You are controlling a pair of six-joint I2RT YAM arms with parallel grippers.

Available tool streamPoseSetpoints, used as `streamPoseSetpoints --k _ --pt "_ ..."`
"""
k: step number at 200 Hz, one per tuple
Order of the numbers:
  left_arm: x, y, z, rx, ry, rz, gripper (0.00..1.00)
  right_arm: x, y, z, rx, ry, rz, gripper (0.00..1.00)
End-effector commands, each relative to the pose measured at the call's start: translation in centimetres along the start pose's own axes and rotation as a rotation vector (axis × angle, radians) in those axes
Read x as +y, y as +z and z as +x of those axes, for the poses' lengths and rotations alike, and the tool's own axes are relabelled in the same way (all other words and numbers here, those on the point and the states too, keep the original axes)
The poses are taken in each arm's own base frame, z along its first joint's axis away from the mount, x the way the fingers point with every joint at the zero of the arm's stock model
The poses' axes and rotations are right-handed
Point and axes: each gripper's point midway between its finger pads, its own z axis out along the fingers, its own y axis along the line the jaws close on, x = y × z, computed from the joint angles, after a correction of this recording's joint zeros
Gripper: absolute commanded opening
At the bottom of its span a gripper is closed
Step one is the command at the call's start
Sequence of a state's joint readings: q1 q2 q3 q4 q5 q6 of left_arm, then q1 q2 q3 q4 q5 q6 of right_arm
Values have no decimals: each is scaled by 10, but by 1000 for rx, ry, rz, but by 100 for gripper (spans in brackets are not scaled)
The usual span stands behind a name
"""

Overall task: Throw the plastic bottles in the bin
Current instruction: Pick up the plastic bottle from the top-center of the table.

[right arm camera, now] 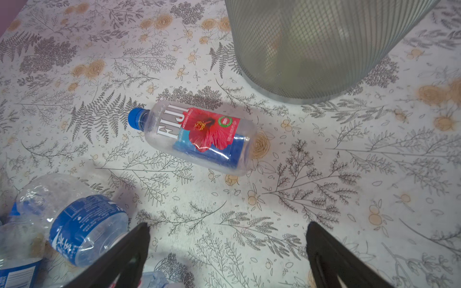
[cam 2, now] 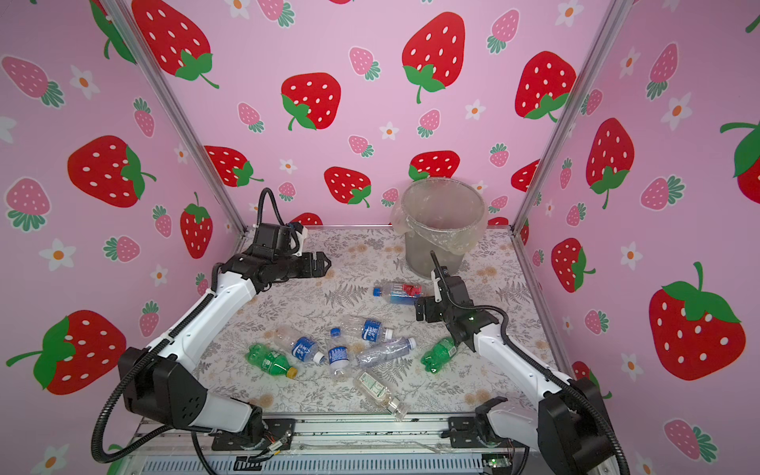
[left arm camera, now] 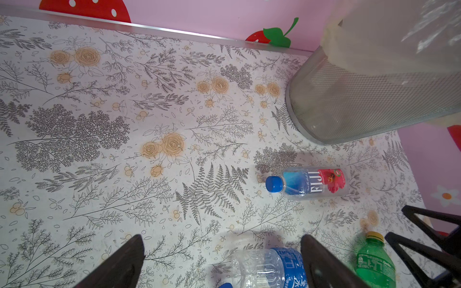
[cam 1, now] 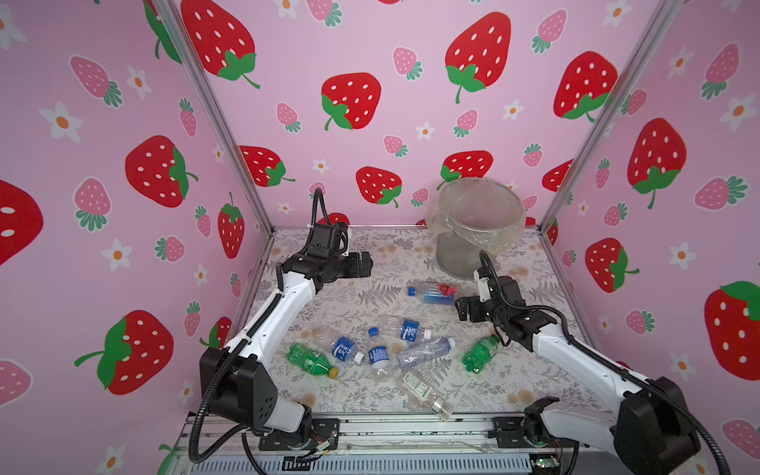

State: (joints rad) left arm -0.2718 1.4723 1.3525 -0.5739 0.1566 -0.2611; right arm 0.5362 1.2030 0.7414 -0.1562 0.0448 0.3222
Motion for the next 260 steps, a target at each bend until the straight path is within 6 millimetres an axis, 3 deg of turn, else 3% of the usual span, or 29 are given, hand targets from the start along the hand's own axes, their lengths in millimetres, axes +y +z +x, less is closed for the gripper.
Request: streamPoseSetpoints --k 1,35,76,128,184,229,260 --pt "-2 -14 -9 -28 17 -7 99 2 -3 -22 -33 -125 29 99" --pt "3 -16 -11 -41 21 -35 99 -4 -2 -38 -31 -237 94 99" --pt "5 -18 -11 -50 28 -46 99 7 10 -37 32 -382 81 99" --pt "4 -18 -11 -49 30 -43 99 22 10 -46 -26 -618 19 99" --pt "4 -20 -11 -48 35 -43 99 49 23 -27 30 -781 -155 99" --pt "4 -20 -11 -46 37 -42 99 40 41 -9 131 -879 -138 99" --pt "4 -17 -10 -35 34 -39 99 48 46 -6 145 -924 -198 99"
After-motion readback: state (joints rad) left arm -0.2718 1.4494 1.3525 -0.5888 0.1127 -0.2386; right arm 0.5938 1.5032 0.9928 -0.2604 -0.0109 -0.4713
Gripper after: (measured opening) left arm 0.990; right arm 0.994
